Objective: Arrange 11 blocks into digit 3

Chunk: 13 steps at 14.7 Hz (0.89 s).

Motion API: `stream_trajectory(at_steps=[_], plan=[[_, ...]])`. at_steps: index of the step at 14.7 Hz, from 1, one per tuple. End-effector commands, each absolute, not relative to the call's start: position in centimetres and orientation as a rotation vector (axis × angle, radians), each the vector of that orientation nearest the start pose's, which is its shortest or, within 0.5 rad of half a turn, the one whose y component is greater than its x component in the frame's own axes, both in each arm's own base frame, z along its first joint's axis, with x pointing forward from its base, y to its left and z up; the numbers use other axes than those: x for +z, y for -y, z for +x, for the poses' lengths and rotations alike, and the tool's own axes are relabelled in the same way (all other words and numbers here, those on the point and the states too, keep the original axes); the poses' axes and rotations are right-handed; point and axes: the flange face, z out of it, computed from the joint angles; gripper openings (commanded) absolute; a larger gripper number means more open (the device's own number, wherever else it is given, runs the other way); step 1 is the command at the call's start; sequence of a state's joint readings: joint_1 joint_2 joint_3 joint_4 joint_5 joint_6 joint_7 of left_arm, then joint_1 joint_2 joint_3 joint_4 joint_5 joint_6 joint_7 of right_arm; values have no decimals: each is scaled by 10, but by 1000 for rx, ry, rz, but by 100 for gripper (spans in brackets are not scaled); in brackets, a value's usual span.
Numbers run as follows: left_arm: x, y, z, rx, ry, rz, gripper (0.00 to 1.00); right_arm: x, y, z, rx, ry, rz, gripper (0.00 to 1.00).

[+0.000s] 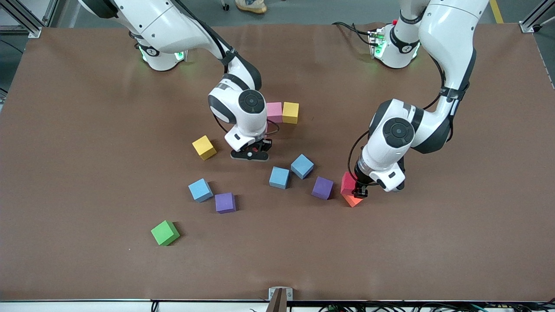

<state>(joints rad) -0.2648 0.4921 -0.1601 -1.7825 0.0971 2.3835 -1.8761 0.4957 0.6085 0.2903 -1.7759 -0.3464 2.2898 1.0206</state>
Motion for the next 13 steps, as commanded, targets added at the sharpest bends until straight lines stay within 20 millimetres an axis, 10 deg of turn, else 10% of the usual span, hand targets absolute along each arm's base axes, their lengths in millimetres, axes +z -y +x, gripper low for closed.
stream_trajectory(at_steps=[1,13], plan=[[294,268,615,-95,2109,-2476,34,217,-450,461,-108,32,-3246,0],[291,267,617,-100,2117,-2479,34,206,-445,448,-123,99,-3273,0]])
